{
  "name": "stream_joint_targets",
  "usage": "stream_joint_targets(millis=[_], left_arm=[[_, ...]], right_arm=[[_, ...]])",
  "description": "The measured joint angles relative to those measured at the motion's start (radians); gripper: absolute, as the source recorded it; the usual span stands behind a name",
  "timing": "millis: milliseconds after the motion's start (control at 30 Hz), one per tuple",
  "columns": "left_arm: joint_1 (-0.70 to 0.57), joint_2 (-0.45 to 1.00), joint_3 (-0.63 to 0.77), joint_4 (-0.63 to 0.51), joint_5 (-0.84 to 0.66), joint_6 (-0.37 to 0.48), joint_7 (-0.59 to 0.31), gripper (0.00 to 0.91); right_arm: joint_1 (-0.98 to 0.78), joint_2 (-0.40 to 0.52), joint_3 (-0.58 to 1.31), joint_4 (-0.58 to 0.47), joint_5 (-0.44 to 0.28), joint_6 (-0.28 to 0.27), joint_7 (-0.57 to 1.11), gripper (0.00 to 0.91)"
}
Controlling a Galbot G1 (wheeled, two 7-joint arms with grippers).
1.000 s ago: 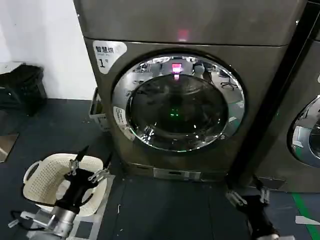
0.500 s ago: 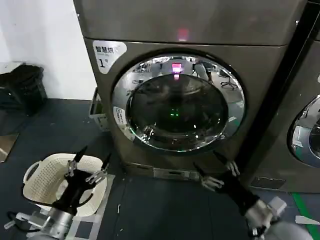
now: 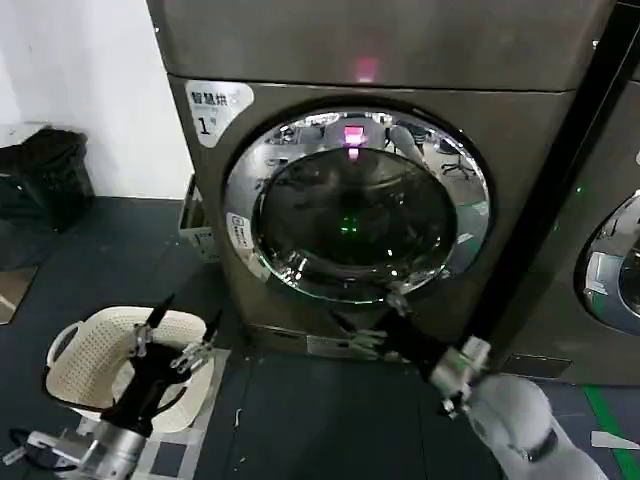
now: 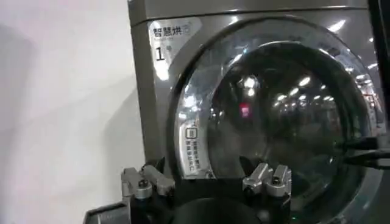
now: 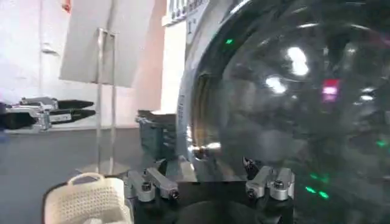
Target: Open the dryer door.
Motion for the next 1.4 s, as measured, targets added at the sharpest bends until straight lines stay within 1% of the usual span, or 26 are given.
stream_joint_targets(millis=[400,600,1000,1100,1200,1400], left_arm=[[0.031,-0.012,0.006,-0.017,0.028,-0.009,0.003,0.907],[0.038,-0.014,0.007,-0.022,0.028,-0.011,0.003,0.907],[0.062,-0.016,0.021,-0.042,0.039,-0.015,0.004,0.907],[0.065,-0.013,0.019,-0.043,0.042,-0.016,0.005,0.907],[0.065,-0.016,0.018,-0.045,0.042,-0.017,0.005,0.907],[0.066,-0.025,0.025,-0.044,0.053,-0.017,0.005,0.907]], right_arm=[[0.133,0.052,-0.124,-0.082,0.0,-0.001,0.002,0.907],[0.185,0.091,-0.171,-0.134,-0.015,-0.002,0.007,0.907],[0.327,0.168,-0.228,-0.308,-0.022,0.015,-0.019,0.907],[0.357,0.181,-0.242,-0.337,-0.022,0.016,-0.02,0.907],[0.385,0.202,-0.26,-0.371,-0.04,0.02,-0.022,0.907],[0.426,0.236,-0.282,-0.428,-0.04,0.034,-0.023,0.907]])
